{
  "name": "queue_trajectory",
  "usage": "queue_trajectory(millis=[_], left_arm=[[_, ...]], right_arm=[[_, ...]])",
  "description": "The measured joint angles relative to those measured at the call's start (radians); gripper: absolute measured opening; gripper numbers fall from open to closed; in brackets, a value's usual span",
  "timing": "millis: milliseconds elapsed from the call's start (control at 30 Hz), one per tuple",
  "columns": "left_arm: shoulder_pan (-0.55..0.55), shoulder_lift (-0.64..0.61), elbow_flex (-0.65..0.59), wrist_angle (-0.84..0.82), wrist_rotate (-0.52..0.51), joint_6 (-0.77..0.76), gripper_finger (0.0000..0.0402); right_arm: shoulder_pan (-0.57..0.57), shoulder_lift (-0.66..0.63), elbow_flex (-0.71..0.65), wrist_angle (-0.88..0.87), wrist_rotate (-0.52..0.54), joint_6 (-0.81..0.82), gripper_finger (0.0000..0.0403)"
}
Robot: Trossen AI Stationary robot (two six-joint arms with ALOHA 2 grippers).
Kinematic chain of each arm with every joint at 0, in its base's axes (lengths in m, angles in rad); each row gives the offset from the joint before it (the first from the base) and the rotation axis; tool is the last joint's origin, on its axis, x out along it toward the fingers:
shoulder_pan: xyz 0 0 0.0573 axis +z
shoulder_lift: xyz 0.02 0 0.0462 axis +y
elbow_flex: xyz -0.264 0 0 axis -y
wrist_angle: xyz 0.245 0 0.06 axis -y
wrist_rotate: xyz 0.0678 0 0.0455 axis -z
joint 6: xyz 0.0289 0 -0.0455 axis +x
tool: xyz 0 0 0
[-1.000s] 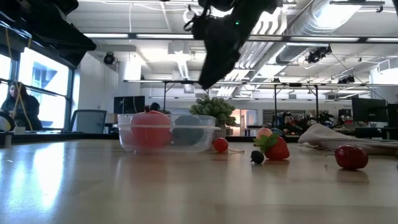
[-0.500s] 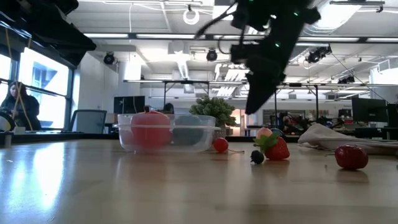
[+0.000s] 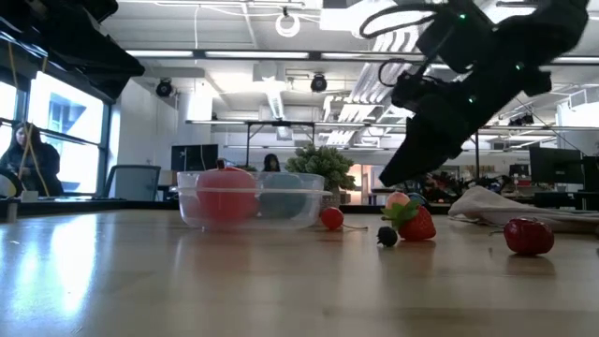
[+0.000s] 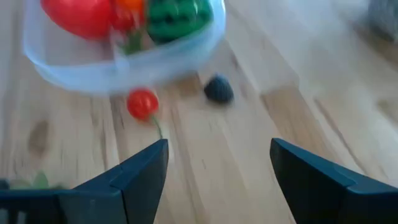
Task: Pick and placing Produce into tupperware
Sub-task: Put the blackberry into the transparent bin
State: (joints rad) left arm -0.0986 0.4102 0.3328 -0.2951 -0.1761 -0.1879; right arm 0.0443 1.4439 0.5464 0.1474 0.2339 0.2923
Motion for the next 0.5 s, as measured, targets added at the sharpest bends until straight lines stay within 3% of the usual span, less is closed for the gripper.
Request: queue_trajectory(millis=[133, 500], left_arm=[[0.0, 0.0, 0.0, 0.0, 0.0, 0.0, 0.0046], [0.0, 0.0, 0.0, 0.0, 0.0, 0.0, 0.0046]], right_arm=[[-0.004, 0.008, -0.099, 0.201, 0.002, -0.046, 0.0275], [-0.011, 0.034, -0.101, 0.27, 0.009, -0.204, 0.0275]])
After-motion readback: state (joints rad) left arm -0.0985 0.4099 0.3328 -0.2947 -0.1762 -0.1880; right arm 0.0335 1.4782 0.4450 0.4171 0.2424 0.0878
